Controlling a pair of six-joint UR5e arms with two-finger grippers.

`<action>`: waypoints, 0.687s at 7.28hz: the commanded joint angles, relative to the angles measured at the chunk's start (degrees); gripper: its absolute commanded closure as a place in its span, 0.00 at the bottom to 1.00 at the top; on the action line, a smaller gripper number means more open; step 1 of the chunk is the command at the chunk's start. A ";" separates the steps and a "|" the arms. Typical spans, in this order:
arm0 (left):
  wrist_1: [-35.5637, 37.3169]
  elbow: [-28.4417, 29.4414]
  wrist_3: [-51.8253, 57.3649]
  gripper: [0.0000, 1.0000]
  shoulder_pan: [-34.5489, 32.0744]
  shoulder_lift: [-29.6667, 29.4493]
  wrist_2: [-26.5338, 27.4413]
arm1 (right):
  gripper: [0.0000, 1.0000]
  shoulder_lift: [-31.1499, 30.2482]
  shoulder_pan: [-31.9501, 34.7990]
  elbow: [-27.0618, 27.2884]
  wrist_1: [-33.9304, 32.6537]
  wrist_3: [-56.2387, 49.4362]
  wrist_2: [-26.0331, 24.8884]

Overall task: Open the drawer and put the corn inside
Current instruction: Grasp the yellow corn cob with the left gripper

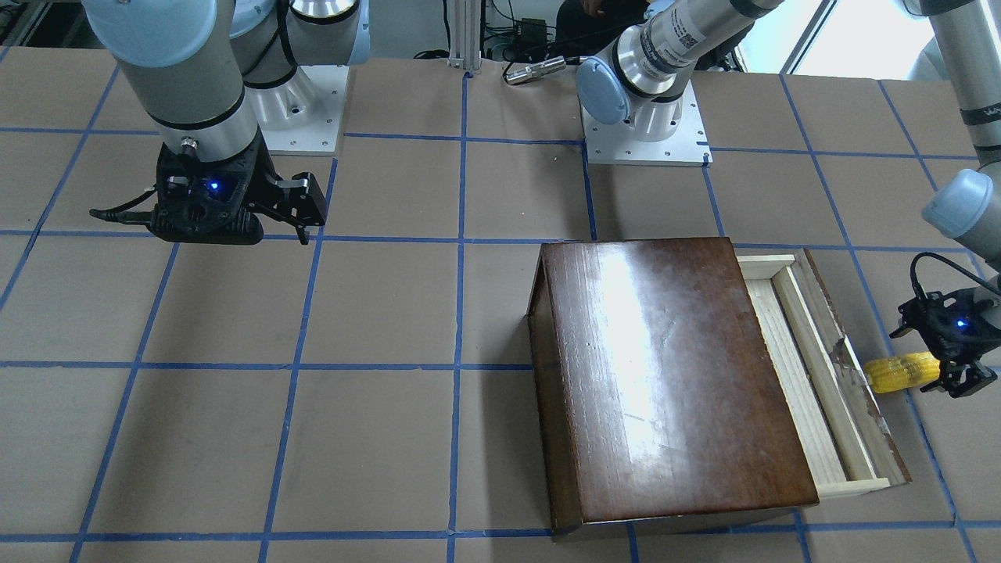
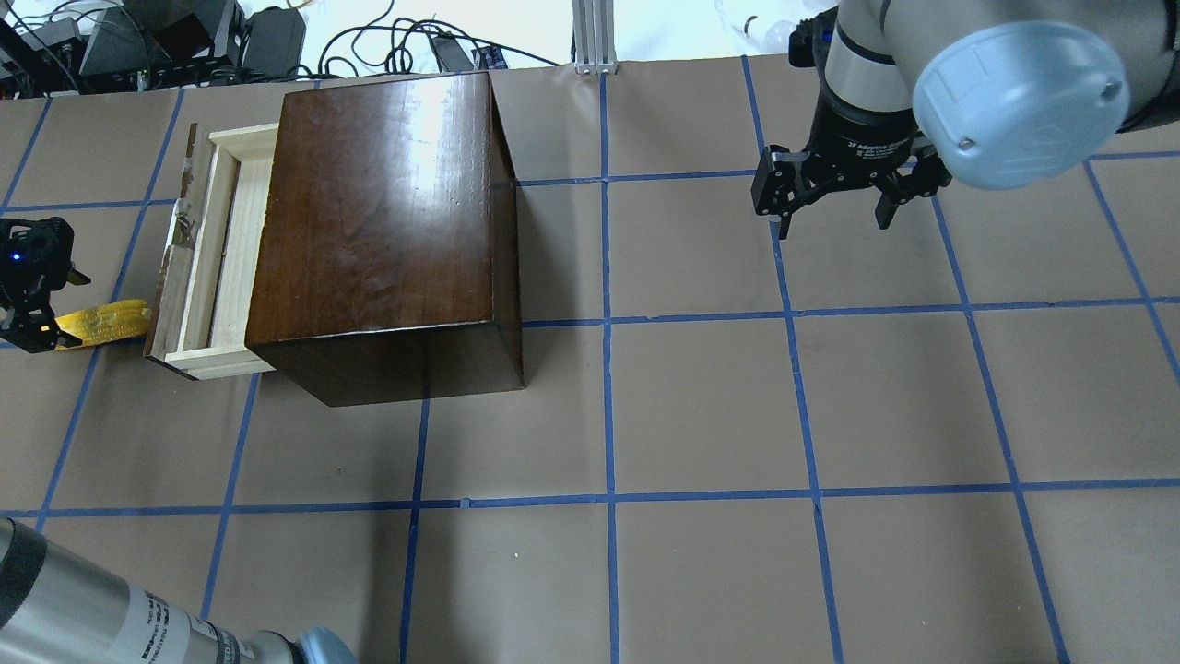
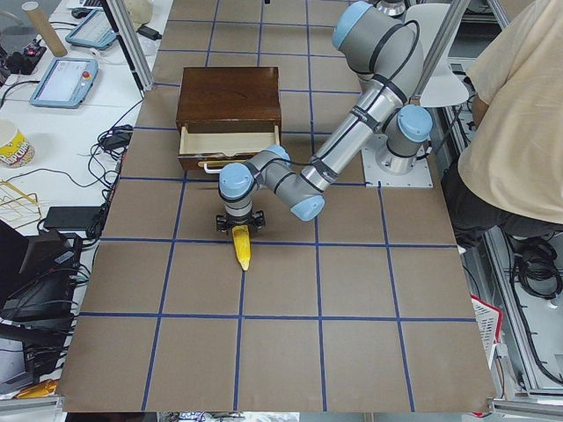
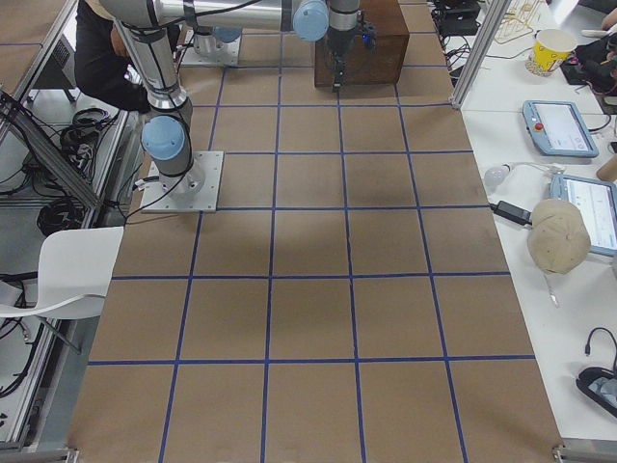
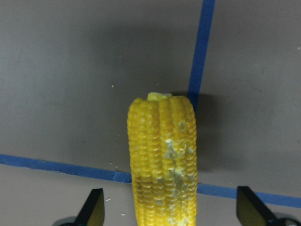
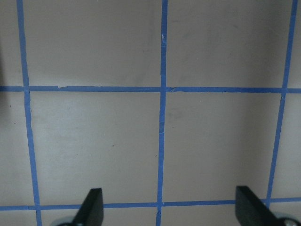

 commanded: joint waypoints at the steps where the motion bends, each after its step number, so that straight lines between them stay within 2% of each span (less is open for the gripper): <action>1: 0.11 0.51 -0.08 0.00 0.05 -1.81 -0.01 | 0.00 0.05 0.00 -0.09 -0.07 0.00 0.00; 3: 0.46 0.69 0.01 0.00 0.06 -2.43 0.08 | 0.00 -0.03 0.00 0.00 0.01 0.00 0.00; 4: 0.47 1.30 -0.08 0.06 0.06 -2.87 -0.01 | 0.00 -0.03 0.00 0.00 0.01 0.00 0.00; 5: 0.47 1.48 0.09 0.26 0.06 -2.96 -0.01 | 0.00 0.05 0.00 0.00 0.01 0.00 0.00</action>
